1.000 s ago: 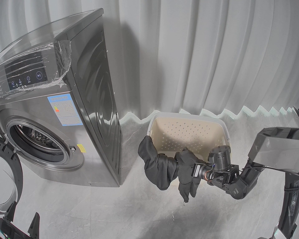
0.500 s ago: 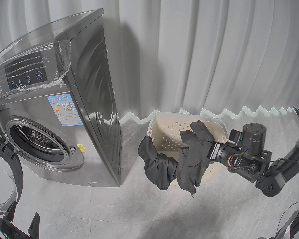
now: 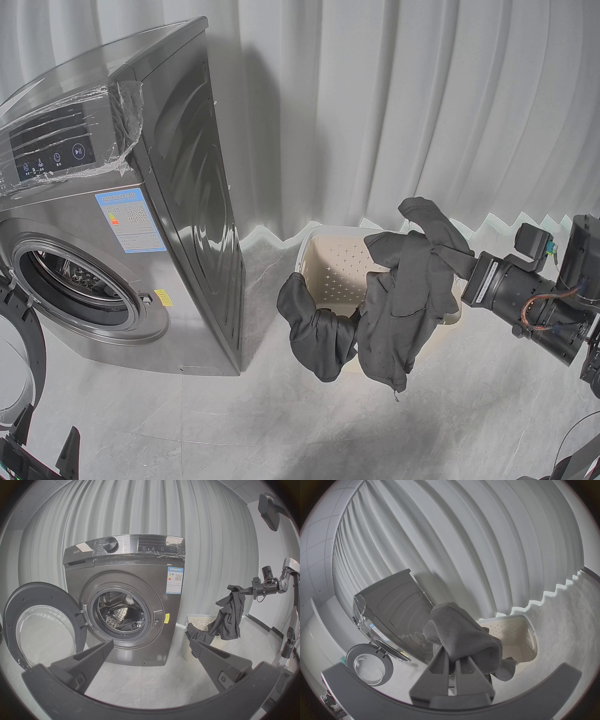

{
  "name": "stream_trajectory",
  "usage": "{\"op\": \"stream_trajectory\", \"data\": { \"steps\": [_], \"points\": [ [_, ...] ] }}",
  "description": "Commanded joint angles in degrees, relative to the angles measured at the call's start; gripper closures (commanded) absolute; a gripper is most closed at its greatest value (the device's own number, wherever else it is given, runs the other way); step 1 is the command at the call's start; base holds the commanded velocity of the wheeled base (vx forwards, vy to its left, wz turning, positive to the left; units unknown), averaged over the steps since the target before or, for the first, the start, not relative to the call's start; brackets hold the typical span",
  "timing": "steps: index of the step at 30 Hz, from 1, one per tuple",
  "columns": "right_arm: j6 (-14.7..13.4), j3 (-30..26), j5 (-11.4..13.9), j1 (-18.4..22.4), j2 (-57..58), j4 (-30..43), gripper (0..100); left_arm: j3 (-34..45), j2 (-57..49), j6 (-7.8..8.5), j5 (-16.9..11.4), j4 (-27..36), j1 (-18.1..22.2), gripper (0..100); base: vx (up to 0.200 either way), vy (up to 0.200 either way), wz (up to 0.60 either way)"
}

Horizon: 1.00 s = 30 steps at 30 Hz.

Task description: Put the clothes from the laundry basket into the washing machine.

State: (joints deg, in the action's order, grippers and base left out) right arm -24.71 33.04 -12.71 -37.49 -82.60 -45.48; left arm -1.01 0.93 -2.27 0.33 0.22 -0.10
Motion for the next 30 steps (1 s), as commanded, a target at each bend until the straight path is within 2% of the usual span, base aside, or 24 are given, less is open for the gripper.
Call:
{"op": "stream_trajectory", "data": {
  "steps": [1, 4, 5, 6, 8, 14, 20, 26, 30],
  "points": [
    [2.0, -0.4, -1.5, 0.0, 2.5, 0.0, 100, 0.9, -0.9, -0.02, 0.0, 0.0, 0.0, 0, 0.0, 0.0, 0.0],
    [6.0, -2.1, -3.0, 0.4, 2.7, 0.5, 100, 0.9, -0.9, -0.02, -0.1, 0.0, 0.0, 0, -0.133, 0.0, 0.0],
    [6.5, -2.3, -3.2, 0.4, 2.8, 0.5, 100, 0.9, -0.9, -0.02, -0.1, 0.0, 0.0, 0, -0.2, 0.0, 0.0],
    [9.4, -3.3, -4.1, 0.7, 3.3, 0.5, 100, 0.9, -0.9, -0.02, -0.1, 0.0, 0.0, 0, -0.2, 0.0, 0.0],
    [11.4, -4.0, -5.0, 0.9, 3.7, 0.6, 100, 0.9, -0.9, -0.02, -0.1, 0.0, 0.0, 0, -0.2, 0.0, 0.0],
    [12.0, -4.2, -7.9, 0.9, 3.7, 1.0, 100, 0.9, -0.9, -0.02, -0.1, 0.0, 0.0, 0, -0.2, 0.0, 0.0],
    [12.0, -4.0, -11.2, 0.8, 3.6, 2.6, 100, 0.9, -0.9, -0.02, -0.1, 0.0, 0.0, 0, 0.0, 0.0, 0.0],
    [12.2, -4.2, -13.9, 1.0, 5.7, 5.3, 100, 0.8, -0.9, -0.19, -0.2, 0.0, 0.0, 0, 0.0, 0.2, 0.0],
    [12.1, -3.9, -14.1, 1.0, 6.1, 6.7, 100, 0.8, -0.9, -0.28, -0.2, 0.0, 0.0, 0, 0.0, 0.2, 0.0]
  ]
}}
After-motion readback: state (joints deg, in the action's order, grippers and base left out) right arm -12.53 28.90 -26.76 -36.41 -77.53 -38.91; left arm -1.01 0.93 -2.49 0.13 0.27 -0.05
